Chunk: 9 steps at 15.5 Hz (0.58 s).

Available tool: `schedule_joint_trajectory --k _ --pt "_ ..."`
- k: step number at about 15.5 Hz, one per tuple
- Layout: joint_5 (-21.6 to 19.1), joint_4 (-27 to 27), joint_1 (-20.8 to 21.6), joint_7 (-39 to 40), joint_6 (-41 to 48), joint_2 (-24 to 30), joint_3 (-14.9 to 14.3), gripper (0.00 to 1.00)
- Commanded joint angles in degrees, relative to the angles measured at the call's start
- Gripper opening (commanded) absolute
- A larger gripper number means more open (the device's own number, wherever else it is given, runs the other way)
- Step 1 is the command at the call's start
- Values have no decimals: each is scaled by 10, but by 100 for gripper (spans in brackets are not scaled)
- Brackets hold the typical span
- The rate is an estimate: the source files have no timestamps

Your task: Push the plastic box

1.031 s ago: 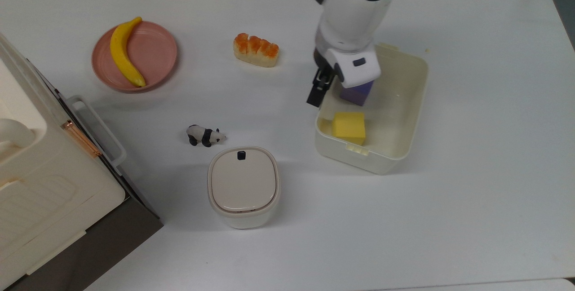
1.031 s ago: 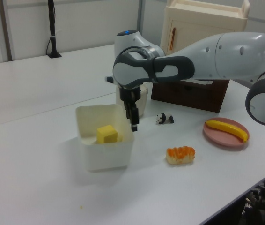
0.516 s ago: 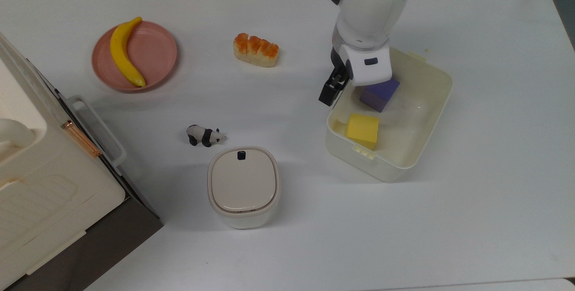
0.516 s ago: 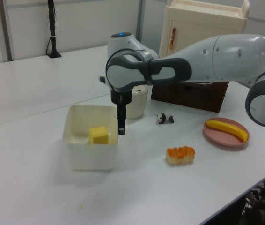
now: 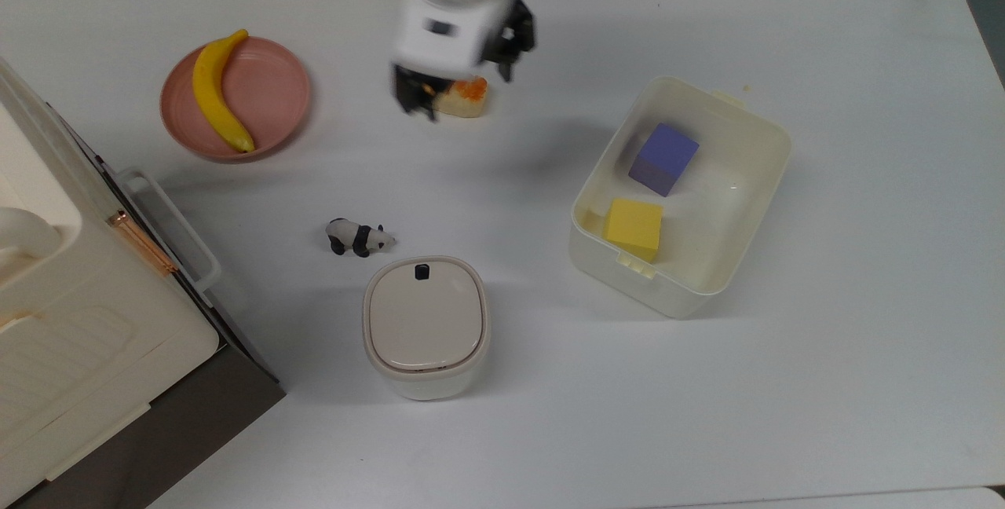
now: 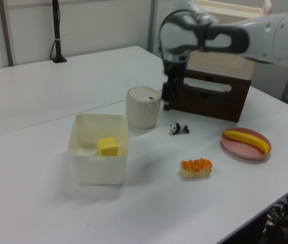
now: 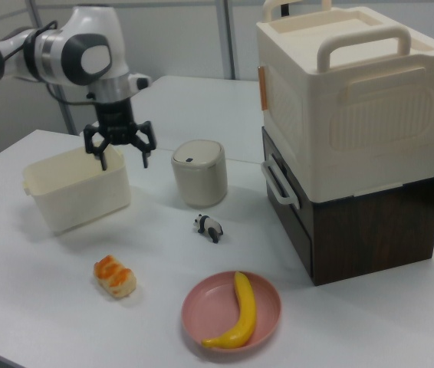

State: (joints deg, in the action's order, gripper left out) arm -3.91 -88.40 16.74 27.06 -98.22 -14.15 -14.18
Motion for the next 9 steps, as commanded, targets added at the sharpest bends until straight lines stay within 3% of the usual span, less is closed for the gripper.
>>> schedule_joint_trajectory --k 1,3,5,9 --pt "7 -17 -49 -123 15 48 6 100" --pt "24 -17 -82 -202 15 53 20 100" --pt "47 -16 -127 -266 15 55 61 100" --pt "69 -12 -162 -367 13 72 98 100"
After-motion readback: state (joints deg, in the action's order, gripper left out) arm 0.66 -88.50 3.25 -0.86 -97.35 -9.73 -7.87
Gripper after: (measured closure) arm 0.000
